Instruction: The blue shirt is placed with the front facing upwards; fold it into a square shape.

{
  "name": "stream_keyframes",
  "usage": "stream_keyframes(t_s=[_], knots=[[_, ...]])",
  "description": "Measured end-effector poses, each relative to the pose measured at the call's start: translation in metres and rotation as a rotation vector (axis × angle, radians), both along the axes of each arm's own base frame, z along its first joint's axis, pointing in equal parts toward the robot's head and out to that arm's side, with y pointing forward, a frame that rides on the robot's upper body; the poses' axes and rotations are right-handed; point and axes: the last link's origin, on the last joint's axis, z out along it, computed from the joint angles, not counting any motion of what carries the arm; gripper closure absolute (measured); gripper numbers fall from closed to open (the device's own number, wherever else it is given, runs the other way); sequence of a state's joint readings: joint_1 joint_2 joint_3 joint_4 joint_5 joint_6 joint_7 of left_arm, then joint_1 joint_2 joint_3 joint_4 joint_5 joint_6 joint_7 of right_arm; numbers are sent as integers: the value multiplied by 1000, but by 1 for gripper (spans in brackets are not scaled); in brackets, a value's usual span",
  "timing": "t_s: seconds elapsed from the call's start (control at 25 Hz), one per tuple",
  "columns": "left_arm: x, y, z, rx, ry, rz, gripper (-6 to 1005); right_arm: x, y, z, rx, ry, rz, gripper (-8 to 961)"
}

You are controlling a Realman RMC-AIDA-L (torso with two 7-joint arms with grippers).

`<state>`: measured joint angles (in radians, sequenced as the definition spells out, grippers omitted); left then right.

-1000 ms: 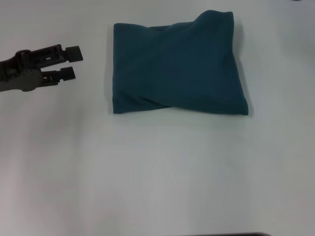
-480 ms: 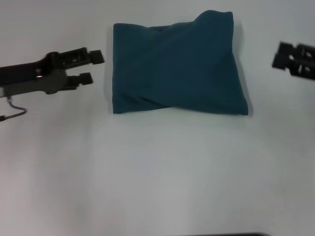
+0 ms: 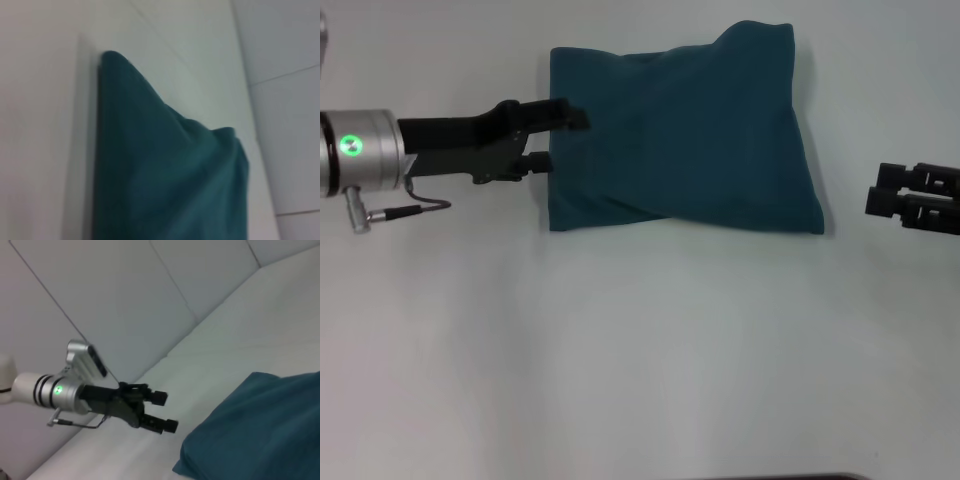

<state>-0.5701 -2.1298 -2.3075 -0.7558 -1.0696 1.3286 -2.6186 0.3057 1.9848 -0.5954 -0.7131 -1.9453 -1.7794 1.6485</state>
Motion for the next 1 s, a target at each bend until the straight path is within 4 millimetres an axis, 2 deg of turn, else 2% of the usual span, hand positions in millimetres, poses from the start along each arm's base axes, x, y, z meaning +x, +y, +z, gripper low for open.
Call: stream_keyframes(t_s=[0.56,1.0], knots=[[-8,11,-12,-16,126,62,63,-4,2,-1,-2,12,9,206],[3,16,-26,-40,161,30,62,-3,1,-1,4,28,-3,206]])
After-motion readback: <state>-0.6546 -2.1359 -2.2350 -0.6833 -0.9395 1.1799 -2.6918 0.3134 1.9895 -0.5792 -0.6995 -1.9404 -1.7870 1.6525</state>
